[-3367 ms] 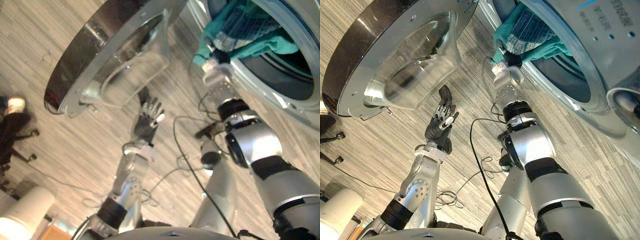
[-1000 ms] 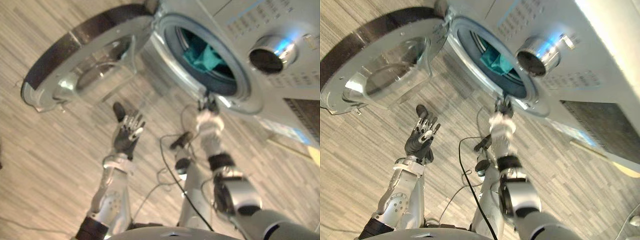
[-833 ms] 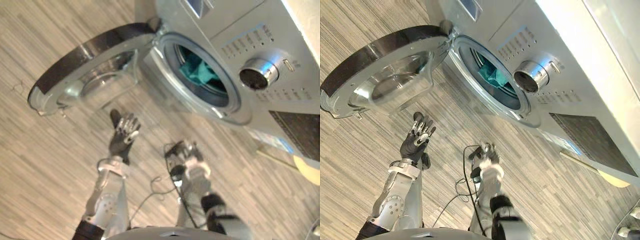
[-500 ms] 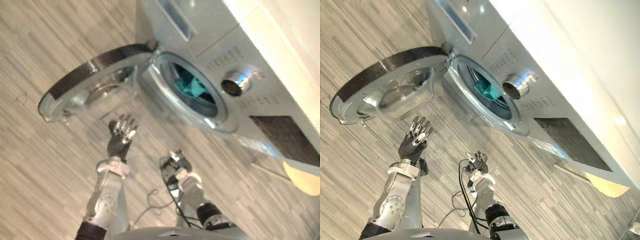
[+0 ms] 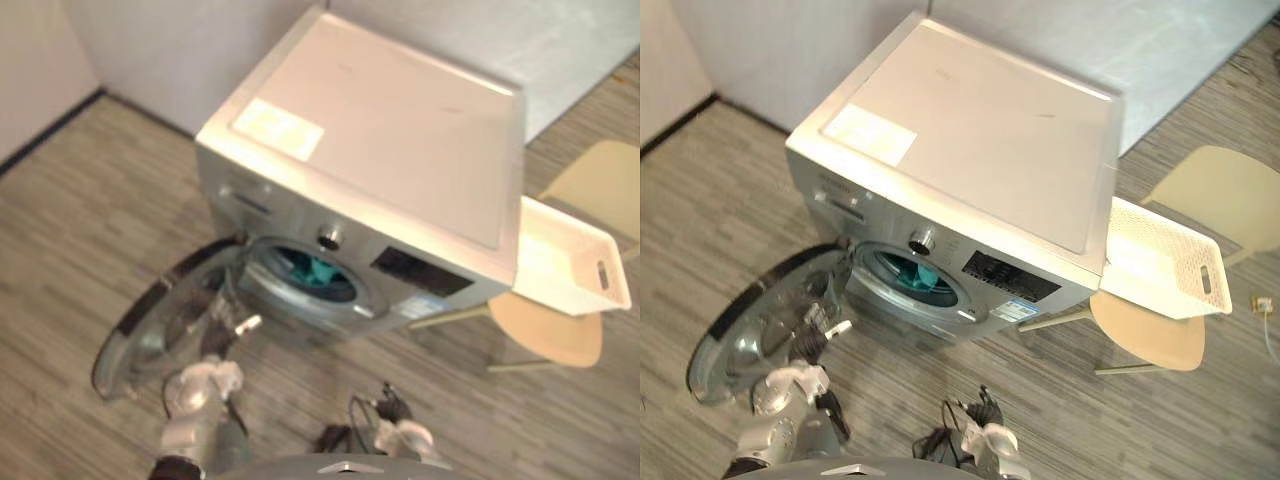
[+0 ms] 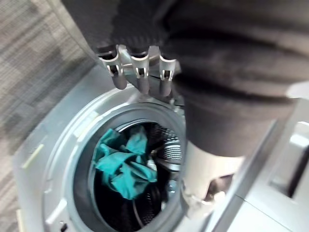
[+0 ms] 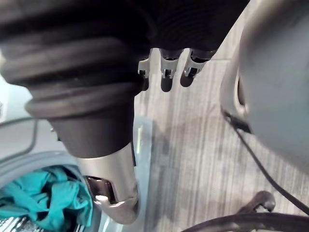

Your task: Pick up the laundry basket with both hands and put the clothes into the washing machine.

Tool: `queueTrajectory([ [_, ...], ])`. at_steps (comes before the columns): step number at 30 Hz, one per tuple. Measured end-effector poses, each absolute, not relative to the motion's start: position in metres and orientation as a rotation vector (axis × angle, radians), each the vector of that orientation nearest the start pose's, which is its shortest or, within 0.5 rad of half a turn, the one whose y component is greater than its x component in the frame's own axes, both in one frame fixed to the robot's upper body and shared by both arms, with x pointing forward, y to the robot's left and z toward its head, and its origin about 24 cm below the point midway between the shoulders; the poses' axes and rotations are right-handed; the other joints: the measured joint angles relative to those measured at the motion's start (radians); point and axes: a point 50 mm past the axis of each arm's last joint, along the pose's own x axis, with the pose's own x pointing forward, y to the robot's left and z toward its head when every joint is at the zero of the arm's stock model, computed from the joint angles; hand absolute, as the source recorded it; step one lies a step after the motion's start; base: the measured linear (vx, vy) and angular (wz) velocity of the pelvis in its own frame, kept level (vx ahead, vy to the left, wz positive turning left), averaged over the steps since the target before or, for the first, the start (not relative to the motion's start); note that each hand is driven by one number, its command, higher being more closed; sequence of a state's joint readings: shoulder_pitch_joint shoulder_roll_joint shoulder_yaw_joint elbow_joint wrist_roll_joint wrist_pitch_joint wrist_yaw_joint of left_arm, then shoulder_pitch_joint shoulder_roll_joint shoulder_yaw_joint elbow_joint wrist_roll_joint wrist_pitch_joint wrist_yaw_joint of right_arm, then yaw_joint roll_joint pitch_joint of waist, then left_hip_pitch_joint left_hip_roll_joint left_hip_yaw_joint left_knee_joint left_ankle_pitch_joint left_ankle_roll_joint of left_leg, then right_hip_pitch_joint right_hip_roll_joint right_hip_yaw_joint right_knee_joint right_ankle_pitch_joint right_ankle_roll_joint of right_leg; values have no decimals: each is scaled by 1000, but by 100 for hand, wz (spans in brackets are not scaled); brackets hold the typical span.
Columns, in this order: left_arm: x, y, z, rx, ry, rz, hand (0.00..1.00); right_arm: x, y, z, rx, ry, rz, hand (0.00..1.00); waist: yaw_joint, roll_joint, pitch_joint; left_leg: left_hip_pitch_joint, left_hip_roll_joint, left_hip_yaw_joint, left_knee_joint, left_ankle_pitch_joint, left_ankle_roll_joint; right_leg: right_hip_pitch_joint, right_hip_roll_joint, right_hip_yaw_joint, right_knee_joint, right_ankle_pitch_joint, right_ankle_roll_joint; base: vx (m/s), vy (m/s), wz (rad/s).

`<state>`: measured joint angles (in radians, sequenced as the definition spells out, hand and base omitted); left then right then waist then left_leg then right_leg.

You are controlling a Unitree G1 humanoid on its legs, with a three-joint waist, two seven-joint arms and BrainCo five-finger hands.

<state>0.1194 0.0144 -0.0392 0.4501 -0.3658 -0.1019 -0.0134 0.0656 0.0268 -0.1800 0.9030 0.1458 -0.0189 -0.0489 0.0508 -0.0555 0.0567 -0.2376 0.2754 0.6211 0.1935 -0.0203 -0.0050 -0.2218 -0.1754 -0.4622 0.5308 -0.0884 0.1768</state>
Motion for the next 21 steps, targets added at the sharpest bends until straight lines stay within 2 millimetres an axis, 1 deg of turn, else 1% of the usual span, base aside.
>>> queueTrajectory([
  [1,191,158,-79,-327,483,132,0,124,-168,-151,204,975,-270,0,-2,-8,-10,18,-18,13,14,0,1,42,46,58,-53,-52,-21,92,-149,-52],
  [2,188,162,-83,-319,504,162,0,124,-164,-153,184,998,-246,0,19,-31,-20,1,-16,19,109,-21,16,126,70,103,-211,-45,-64,53,-146,-63],
  [3,187,163,-84,-319,512,169,0,125,-161,-154,175,1008,-228,0,30,-37,-24,-30,-30,2,146,-30,30,154,73,127,-278,-44,-70,-45,-54,-73],
  [4,185,158,-86,-340,521,171,0,126,-167,-155,130,1023,-216,0,35,-40,-33,-46,-142,-81,42,-27,30,183,41,154,-379,-53,-88,-123,60,-73],
  [5,183,149,-87,-379,526,168,0,126,-177,-155,96,1041,-223,0,40,15,-44,-54,-174,-87,-30,19,73,185,56,182,-439,-62,-98,-120,122,-46],
  [6,182,146,-89,-384,540,163,0,129,-179,-154,87,1037,-223,0,26,30,-48,-60,-184,-93,-41,32,69,182,56,180,-458,-68,-96,-52,111,-15],
  [7,192,141,-84,-403,521,140,0,138,-180,-152,79,1022,-219,0,28,51,-20,-71,-184,-105,-34,50,72,178,56,176,-461,-56,-95,-59,45,23],
  [8,194,143,-82,-412,512,144,0,139,-175,-153,86,1033,-210,0,31,55,-6,-75,-179,-131,-8,56,64,186,56,174,-455,-54,-95,-72,8,14],
  [9,193,145,-82,-409,514,153,0,136,-173,-154,92,1046,-206,0,31,54,-5,-78,-179,-159,10,61,55,189,55,172,-446,-55,-96,-112,-41,13],
  [10,192,147,-83,-409,518,164,0,137,-170,-155,96,1052,-202,0,31,53,-5,-83,-181,-213,35,74,36,190,51,173,-428,-60,-102,-98,-65,25],
  [11,191,147,-82,-404,514,162,0,141,-171,-153,95,1043,-201,0,26,51,-3,-96,-190,-277,54,98,-1,189,34,163,-400,-64,-106,-144,-61,40],
  [12,194,148,-80,-393,511,155,0,141,-173,-153,96,1044,-209,0,21,37,7,-105,-186,-293,96,67,-3,190,6,129,-388,-64,-106,-131,-15,41],
  [13,194,147,-81,-391,518,151,0,139,-177,-154,94,1048,-220,0,17,43,5,-111,-163,-274,161,15,21,189,0,119,-377,-63,-107,-128,35,35],
  [14,194,147,-80,-390,519,151,0,137,-181,-154,92,1050,-233,0,13,44,5,-112,-133,-250,228,-30,29,191,-8,111,-367,-63,-107,-119,165,41],
  [15,195,150,-74,-395,490,152,0,124,-194,-156,74,1077,-267,0,-6,40,7,-88,-48,-225,384,-109,37,209,-46,83,-354,-62,-105,-107,213,43],
  [16,197,150,-70,-402,470,151,0,116,-200,-158,63,1092,-280,0,-13,40,6,-78,-19,-232,416,-121,32,217,-61,71,-349,-61,-104,-84,253,49],
  [17,199,150,-65,-411,445,150,0,110,-205,-159,61,1104,-297,0,-20,41,5,-64,9,-242,437,-123,31,222,-75,63,-347,-58,-98,-28,393,40],
  [18,204,156,-50,-423,372,157,0,102,-216,-158,62,1111,-341,0,-28,53,-6,-28,85,-277,449,-97,33,219,-107,59,-339,-41,-70,-6,432,37],
  [19,206,157,-44,-426,341,157,0,100,-220,-158,61,1113,-357,0,-30,64,-14,-14,114,-289,439,-46,48,219,-114,51,-338,-34,-56,14,568,51],
  [20,208,163,-32,-440,283,171,0,93,-229,-158,67,1123,-398,0,-38,83,-32,11,107,-318,386,23,25,223,-136,31,-344,-17,-22,5,405,54],
  [21,208,169,-26,-447,252,192,0,89,-230,-159,74,1135,-411,0,-43,76,-38,14,64,-320,355,1,12,223,-153,14,-363,-5,-28,6,411,87],
])
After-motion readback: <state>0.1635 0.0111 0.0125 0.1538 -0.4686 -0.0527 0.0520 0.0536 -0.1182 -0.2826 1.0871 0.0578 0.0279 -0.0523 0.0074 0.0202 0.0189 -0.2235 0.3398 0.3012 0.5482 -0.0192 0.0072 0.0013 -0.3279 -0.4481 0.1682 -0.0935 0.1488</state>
